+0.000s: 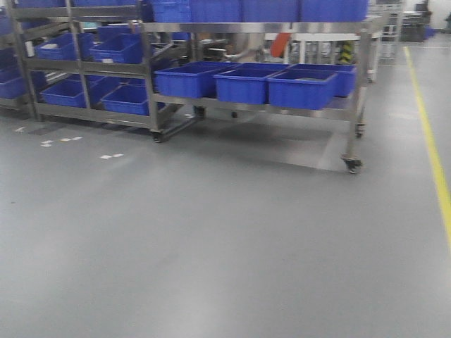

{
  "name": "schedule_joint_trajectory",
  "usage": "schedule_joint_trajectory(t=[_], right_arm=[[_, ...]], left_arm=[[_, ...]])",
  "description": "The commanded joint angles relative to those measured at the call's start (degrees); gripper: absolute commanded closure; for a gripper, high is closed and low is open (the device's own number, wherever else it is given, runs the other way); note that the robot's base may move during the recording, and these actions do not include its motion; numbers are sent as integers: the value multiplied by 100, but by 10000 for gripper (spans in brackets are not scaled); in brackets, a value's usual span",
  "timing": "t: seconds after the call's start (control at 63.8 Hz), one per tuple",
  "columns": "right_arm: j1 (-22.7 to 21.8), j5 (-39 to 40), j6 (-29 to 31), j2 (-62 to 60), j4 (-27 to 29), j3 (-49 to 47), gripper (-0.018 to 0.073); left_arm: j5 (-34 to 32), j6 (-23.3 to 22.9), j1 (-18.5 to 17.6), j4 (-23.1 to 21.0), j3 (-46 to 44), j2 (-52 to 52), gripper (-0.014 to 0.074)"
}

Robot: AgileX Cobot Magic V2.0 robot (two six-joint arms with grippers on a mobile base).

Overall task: Place yellow foam block on left shelf second layer
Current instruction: 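Drive along the aisle toward the shelf rack of blue bins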

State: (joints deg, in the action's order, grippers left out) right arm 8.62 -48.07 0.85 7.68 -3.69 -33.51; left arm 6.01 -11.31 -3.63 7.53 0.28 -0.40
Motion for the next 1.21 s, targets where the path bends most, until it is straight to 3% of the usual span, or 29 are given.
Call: schedule_joint_trajectory(t=[0.0,1.191], right_arm=[[-28,496,56,103,-42,-161,225],[-28,496,56,103,-42,-161,225]], left_arm=[[-482,-22,2,-42,158,-76,460],[-482,-22,2,-42,158,-76,460]])
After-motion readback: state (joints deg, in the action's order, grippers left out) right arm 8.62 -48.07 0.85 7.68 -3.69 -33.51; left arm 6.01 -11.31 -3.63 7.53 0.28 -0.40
